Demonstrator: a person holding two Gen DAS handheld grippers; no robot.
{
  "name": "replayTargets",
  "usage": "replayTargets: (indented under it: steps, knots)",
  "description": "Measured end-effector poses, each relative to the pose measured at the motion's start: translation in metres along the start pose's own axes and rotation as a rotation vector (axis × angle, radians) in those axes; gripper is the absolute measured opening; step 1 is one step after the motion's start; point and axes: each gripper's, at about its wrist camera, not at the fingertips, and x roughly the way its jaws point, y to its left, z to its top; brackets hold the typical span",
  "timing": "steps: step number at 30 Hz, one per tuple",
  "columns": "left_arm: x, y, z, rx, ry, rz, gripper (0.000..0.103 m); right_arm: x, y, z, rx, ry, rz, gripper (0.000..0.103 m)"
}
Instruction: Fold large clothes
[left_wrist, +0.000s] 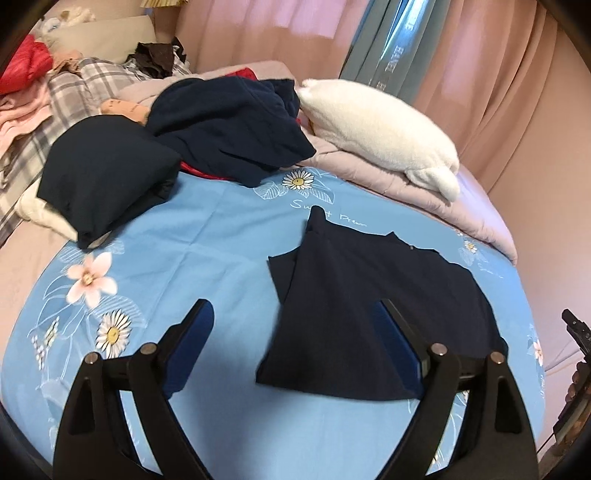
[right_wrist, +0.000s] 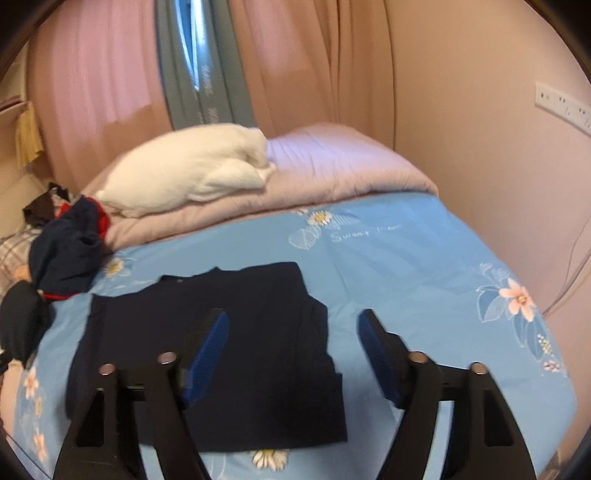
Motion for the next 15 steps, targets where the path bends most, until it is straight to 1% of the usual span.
replayTargets:
  steps: [3,7,11,15]
  knots:
    - [-0.016,0.006,-0.019,-0.008,-0.017,0.002,0.095,-0.02,0.0,-0.01,0.006,-0.017,0.031,0.081]
    - [-0.02,0.015,-0.047,-0.032,-0.007,0.02,0.097,-0.028,-0.005,-0.032,0.04,0.006,0.056,0.082]
    - [-0.006,0.027,-0.077,-0.074,0.034,0.028,0.097,-0.021,-0.013,-0.061,0.097,0.049,0.072,0.083]
    - [0.022,0.037,-0.105,-0.136,0.104,0.021,0.097,0.008,-0.027,-0.092,0.181,0.127,0.063,0.083]
